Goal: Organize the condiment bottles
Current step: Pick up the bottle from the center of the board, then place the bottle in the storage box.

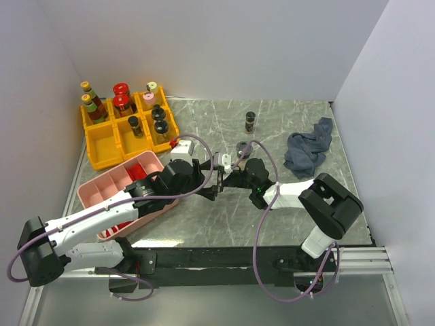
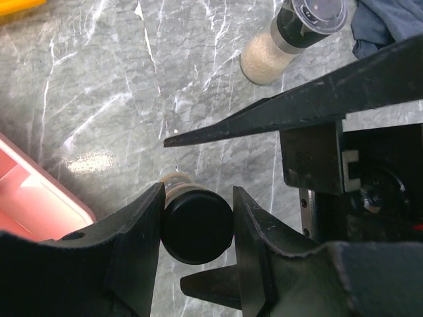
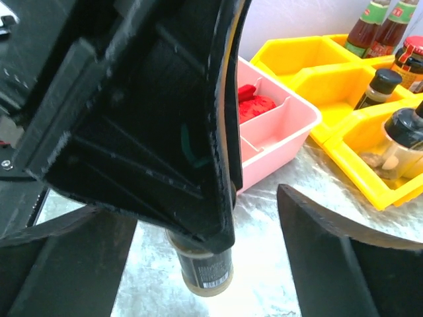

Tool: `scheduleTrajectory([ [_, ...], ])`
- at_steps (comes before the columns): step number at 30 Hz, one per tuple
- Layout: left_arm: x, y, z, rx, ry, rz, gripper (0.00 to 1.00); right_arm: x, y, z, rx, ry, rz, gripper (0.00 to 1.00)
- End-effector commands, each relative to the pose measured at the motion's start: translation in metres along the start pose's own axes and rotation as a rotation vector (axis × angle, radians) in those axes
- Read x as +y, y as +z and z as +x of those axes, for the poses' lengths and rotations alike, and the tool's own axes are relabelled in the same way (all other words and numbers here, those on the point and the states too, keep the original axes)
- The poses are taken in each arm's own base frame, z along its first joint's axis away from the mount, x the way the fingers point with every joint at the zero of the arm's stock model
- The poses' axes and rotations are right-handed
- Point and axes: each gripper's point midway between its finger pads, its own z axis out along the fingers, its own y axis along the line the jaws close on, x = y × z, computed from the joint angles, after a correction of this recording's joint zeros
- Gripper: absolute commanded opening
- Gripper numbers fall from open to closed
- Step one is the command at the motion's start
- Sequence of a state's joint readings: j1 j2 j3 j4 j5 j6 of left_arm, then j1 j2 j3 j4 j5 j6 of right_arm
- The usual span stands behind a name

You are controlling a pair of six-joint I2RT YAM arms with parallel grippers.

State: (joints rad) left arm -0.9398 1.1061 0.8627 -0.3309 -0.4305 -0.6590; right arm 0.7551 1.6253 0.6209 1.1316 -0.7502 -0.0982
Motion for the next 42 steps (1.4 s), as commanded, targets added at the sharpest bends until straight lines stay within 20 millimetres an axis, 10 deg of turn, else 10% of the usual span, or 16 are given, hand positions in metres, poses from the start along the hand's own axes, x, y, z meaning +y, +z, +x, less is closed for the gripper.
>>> scheduleTrajectory([
  [1, -0.015, -0.009, -0.027, -0.053, -0.034, 0.035, 0.01, 0.003, -0.002, -0.014, -0.027, -0.052, -0.001, 0.93],
  [14, 0.019, -0.017, -0.065, -0.141, -0.032, -0.076, 0.01, -0.001, -0.040, 0.006, 0.267, 0.061, 0.148, 1.00],
  [23, 0.067, -0.015, -0.140, -0.304, -0.121, -0.214, 0.01, -0.036, -0.075, -0.054, 0.235, 0.208, 0.510, 1.00],
  [27, 0.118, -0.015, -0.184, -0.388, -0.172, -0.367, 0.01, -0.060, -0.090, -0.094, 0.213, 0.400, 0.741, 1.00],
  [31, 0.168, -0.017, -0.212, -0.447, -0.243, -0.455, 0.01, -0.056, -0.098, -0.091, 0.334, 0.452, 0.762, 1.00],
  [42, 0.290, -0.015, -0.250, -0.534, -0.350, -0.627, 0.01, -0.050, -0.165, -0.136, 0.059, 0.410, 0.979, 1.00],
])
